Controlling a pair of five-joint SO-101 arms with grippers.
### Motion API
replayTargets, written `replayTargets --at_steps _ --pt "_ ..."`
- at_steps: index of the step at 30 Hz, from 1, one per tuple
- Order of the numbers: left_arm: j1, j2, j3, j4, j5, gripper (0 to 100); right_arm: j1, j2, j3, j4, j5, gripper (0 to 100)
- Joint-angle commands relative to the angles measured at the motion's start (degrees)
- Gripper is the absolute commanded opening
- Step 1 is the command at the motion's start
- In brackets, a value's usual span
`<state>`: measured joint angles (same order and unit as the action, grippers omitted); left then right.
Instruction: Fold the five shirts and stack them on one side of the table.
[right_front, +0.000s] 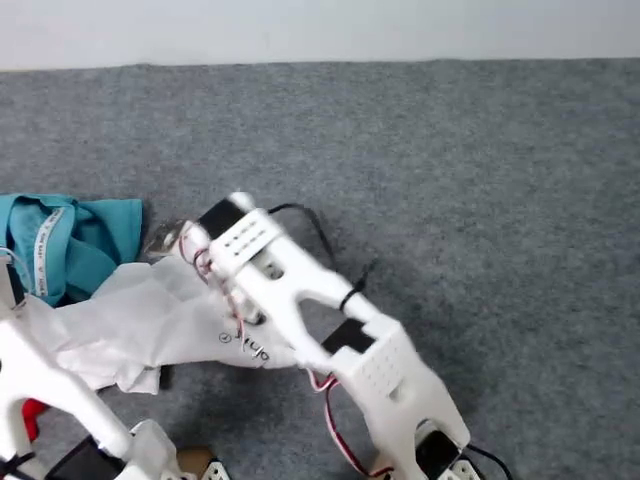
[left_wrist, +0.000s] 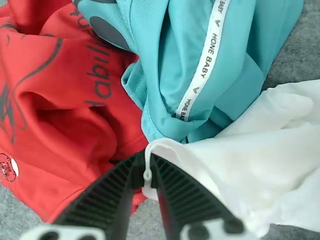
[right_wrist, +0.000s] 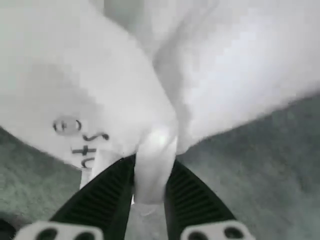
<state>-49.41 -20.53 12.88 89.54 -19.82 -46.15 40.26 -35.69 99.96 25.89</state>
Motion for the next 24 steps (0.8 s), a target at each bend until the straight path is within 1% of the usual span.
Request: replayTargets --at_steps 1,4,7,11,16,18,21,24 --pt "-0.1 -1.9 -1.5 -0.6 -0.4 0 6.3 -7.3 -2.6 2.8 1.7 1.0" --pt "-0.1 -1.9 -4.9 -0.1 -0.2 0 10.9 -11.1 -2.6 2.8 1.8 1.0" --pt "0.8 -1.9 -10.0 2.2 -0.4 0 13.6 -14.1 -2.6 2.8 1.8 1.0" --pt "4.7 -1.9 -13.7 5.3 -0.4 0 15.6 -14.7 -2.3 2.7 1.8 1.0" --pt "8.3 -1.8 -12.9 6.0 -0.2 1 15.9 -10.7 -0.6 2.9 1.8 1.9" --pt "9.1 -1.8 -11.1 6.0 -0.4 1 16.0 -9.8 0.5 2.9 1.8 7.3" --pt "9.2 -1.8 -8.6 5.7 -0.5 1 16.9 -11.3 0.8 2.9 1.6 18.6" --pt "9.1 -1.8 -7.3 5.6 -1.5 1 17.5 -15.7 0.8 2.7 1.5 24.6"
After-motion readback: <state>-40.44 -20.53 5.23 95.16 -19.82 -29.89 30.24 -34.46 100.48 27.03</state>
